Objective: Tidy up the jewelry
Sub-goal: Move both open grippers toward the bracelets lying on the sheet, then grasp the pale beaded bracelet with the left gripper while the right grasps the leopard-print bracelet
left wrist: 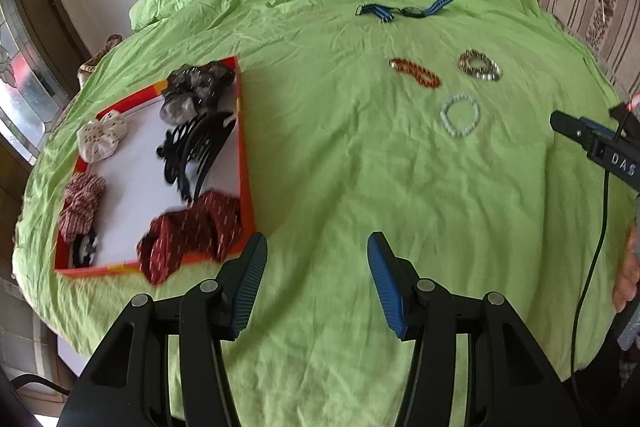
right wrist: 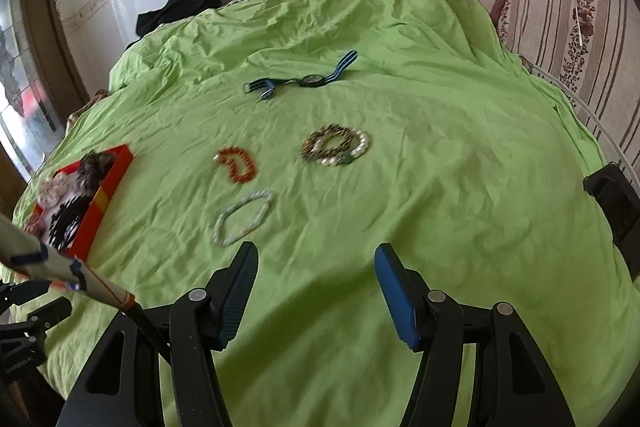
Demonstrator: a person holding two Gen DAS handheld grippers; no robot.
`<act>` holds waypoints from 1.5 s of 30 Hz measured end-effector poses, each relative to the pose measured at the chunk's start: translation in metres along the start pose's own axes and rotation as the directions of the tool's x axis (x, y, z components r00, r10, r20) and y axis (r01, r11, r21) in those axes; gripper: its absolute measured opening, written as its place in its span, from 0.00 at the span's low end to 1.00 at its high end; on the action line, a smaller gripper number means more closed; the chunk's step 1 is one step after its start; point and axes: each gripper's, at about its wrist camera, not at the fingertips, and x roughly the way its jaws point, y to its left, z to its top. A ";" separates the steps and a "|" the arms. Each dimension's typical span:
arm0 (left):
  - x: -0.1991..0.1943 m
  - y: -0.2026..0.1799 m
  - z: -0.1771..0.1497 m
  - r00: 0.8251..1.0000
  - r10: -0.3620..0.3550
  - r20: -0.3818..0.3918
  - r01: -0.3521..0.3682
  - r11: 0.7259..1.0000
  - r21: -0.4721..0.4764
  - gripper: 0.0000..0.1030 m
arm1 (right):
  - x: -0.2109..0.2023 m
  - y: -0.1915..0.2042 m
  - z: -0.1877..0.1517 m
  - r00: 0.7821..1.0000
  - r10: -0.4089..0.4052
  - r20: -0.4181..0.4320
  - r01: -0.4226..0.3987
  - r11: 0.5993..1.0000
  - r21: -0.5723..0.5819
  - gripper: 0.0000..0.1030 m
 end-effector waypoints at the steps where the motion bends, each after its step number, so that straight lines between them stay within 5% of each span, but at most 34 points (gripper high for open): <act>1: 0.001 0.000 0.005 1.000 -0.009 0.003 0.009 1.000 -0.004 0.50 | 0.003 -0.004 0.003 1.000 -0.003 0.003 0.003 1.000 0.010 0.63; 11: 0.042 -0.027 0.065 0.985 -0.172 -0.008 0.171 0.985 -0.005 0.50 | 0.060 -0.051 0.049 0.996 0.089 -0.003 -0.088 0.983 0.161 0.58; 14: 0.064 -0.040 0.078 0.971 -0.238 -0.033 0.237 0.971 -0.024 0.50 | 0.079 -0.055 0.061 0.989 0.149 -0.006 -0.145 0.974 0.176 0.43; 22: 0.116 -0.075 0.104 0.931 -0.357 -0.075 0.355 0.934 -0.044 0.48 | 0.123 -0.052 0.088 0.963 0.269 -0.008 -0.263 0.948 0.179 0.41; 27: 0.131 -0.090 0.108 0.932 -0.352 -0.083 0.353 0.936 -0.011 0.43 | 0.152 -0.053 0.091 0.963 0.264 -0.054 -0.251 0.953 0.170 0.40; 30: 0.134 -0.093 0.110 0.935 -0.347 -0.073 0.347 0.938 -0.006 0.38 | 0.160 -0.049 0.090 0.966 0.247 -0.073 -0.235 0.961 0.145 0.30; 32: 0.135 -0.096 0.110 0.936 -0.342 -0.076 0.344 0.939 0.004 0.09 | 0.164 -0.046 0.090 0.969 0.230 -0.088 -0.218 0.968 0.125 0.16; 33: 0.135 -0.097 0.109 0.934 -0.347 -0.082 0.349 0.937 0.008 0.06 | 0.165 -0.046 0.089 0.970 0.225 -0.095 -0.213 0.970 0.121 0.15; 45: 0.115 -0.093 0.101 0.921 -0.379 -0.090 0.380 0.925 -0.013 0.05 | 0.165 -0.050 0.087 0.965 0.247 -0.083 -0.235 0.963 0.133 0.07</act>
